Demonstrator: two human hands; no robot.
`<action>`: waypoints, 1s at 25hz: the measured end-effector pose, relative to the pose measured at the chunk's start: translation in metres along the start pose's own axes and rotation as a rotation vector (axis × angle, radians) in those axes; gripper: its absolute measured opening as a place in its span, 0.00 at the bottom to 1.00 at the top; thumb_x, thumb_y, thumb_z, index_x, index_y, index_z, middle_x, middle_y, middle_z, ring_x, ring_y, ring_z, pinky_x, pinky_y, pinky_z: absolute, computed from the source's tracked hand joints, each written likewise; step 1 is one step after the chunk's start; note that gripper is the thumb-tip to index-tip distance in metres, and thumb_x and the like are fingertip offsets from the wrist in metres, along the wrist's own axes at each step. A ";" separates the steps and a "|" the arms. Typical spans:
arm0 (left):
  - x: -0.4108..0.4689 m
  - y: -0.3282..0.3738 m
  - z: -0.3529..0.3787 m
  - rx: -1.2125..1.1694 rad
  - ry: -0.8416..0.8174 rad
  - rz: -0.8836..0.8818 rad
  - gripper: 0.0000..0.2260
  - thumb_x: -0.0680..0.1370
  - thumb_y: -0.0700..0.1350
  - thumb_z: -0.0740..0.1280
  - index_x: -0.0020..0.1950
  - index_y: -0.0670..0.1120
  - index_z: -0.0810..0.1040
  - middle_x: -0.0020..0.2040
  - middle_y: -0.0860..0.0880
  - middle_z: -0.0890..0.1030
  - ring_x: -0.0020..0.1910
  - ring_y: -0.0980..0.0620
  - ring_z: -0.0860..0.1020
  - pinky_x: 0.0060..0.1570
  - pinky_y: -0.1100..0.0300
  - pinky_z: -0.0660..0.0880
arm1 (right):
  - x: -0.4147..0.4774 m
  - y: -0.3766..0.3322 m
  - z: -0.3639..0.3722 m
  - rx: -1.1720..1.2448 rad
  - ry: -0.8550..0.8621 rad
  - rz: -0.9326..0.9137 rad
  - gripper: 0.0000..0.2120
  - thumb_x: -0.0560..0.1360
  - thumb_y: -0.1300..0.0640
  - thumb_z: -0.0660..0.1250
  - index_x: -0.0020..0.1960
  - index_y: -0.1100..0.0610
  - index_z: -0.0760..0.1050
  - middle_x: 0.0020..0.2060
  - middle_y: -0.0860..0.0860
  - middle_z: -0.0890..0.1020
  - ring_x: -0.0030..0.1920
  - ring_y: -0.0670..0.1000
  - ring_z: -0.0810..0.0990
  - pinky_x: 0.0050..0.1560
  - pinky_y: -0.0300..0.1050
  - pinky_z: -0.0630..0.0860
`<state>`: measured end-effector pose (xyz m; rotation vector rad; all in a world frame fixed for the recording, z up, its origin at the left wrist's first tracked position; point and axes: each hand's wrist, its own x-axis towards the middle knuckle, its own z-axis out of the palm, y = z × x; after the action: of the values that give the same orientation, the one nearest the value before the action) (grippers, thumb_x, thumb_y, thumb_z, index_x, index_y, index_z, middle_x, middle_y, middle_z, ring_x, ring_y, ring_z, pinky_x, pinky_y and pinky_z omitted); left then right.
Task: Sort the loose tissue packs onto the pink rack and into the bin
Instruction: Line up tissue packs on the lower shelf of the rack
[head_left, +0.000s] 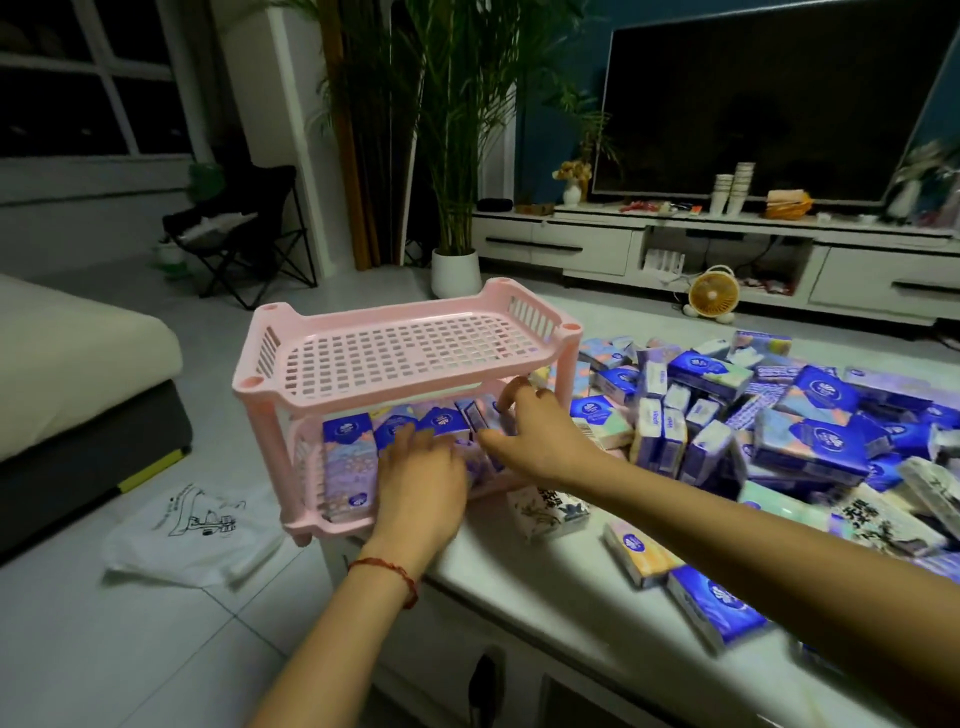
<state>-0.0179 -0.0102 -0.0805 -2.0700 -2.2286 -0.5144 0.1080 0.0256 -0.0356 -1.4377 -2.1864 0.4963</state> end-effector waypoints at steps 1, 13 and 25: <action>0.001 -0.003 0.000 -0.044 -0.088 0.065 0.17 0.81 0.48 0.51 0.69 0.49 0.66 0.70 0.46 0.67 0.69 0.46 0.64 0.68 0.49 0.62 | 0.004 0.003 0.004 -0.082 -0.009 0.007 0.18 0.75 0.50 0.63 0.60 0.59 0.65 0.58 0.59 0.70 0.58 0.58 0.71 0.52 0.47 0.69; -0.003 0.020 0.013 0.129 -0.108 -0.079 0.22 0.81 0.49 0.51 0.74 0.43 0.56 0.75 0.40 0.55 0.75 0.42 0.51 0.73 0.43 0.51 | 0.007 0.007 0.013 -0.421 -0.263 -0.029 0.20 0.77 0.50 0.61 0.64 0.59 0.67 0.60 0.61 0.71 0.59 0.59 0.71 0.56 0.47 0.69; -0.011 0.018 0.013 0.124 -0.248 -0.078 0.33 0.78 0.50 0.55 0.77 0.45 0.39 0.77 0.42 0.40 0.75 0.42 0.38 0.71 0.42 0.37 | 0.009 0.011 0.030 -0.450 -0.316 -0.170 0.25 0.80 0.49 0.54 0.75 0.53 0.54 0.73 0.60 0.58 0.69 0.63 0.64 0.68 0.56 0.65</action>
<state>0.0035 -0.0161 -0.0919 -2.0920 -2.4104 -0.1223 0.0960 0.0369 -0.0643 -1.4443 -2.7801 0.1836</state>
